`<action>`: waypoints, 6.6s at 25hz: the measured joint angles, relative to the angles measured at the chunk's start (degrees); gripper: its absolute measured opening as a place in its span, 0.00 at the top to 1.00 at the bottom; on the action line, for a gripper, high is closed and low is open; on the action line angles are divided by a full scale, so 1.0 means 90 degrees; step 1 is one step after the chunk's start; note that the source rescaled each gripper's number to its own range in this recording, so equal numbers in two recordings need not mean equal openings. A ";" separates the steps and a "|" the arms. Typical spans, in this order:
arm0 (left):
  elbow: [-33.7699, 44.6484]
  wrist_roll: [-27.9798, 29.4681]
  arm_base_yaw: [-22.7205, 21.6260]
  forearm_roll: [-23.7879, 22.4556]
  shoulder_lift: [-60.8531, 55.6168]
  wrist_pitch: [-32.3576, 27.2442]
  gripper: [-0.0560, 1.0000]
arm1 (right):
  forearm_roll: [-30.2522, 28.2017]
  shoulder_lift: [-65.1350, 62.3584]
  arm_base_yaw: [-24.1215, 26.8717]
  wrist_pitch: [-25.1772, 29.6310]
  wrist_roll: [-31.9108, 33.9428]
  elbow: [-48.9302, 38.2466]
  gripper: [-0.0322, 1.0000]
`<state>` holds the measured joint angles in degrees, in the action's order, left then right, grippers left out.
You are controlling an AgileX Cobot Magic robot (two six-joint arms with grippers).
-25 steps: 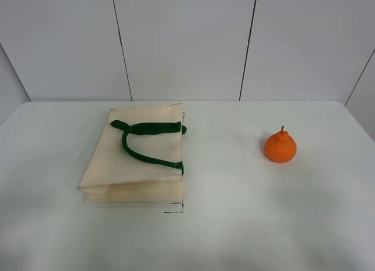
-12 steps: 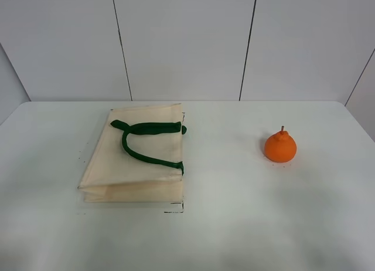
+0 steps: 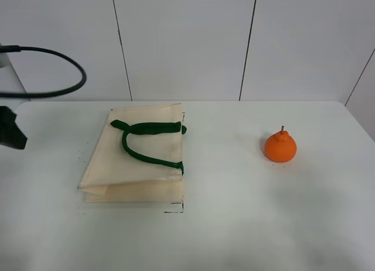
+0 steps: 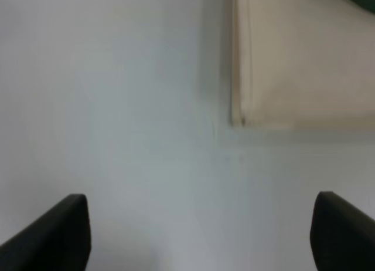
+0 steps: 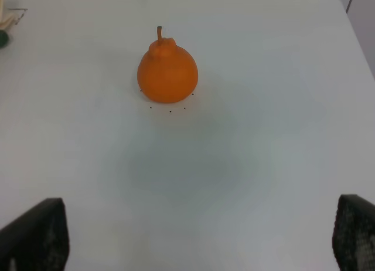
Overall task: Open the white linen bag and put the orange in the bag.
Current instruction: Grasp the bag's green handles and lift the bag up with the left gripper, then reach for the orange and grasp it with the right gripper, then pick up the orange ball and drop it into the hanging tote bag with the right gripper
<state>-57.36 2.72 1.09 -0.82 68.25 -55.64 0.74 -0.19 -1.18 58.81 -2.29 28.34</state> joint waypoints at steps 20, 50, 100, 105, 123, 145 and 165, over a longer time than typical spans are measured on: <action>-0.3980 0.1098 0.1281 0.0456 0.5558 0.0636 0.00 | 0.0000 0.0000 0.0000 0.0000 0.0000 0.0000 0.00; -0.4402 0.1483 0.1480 0.0208 0.6362 0.0545 0.94 | 0.0000 0.0000 0.0000 0.0000 0.0000 0.0000 0.00; -0.6838 0.0943 0.1712 0.0921 0.3988 -0.1402 0.94 | 0.0600 0.8518 0.0000 -0.1739 -0.0404 0.3202 0.00; -0.6838 0.0937 0.1712 0.0921 0.3988 -0.1402 0.94 | 0.0606 1.0990 0.0000 -0.0597 -0.0431 0.5401 0.00; -0.6838 0.0874 0.1712 0.0872 0.3988 -0.1402 0.94 | 0.0240 1.3844 -0.0480 -0.0511 -0.0408 0.7294 0.00; -0.6838 0.0855 0.1712 0.0834 0.3988 -0.1402 0.95 | -0.0082 1.4196 -0.0484 -0.0519 -0.0057 0.7368 0.96; -0.6838 0.0855 0.1712 0.0834 0.3988 -0.1402 0.95 | 0.2878 1.3616 -0.2673 0.0089 -0.0499 0.9933 0.96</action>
<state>-118.90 10.42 16.50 6.69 104.14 -68.26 26.64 122.35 -25.24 59.60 -6.78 117.74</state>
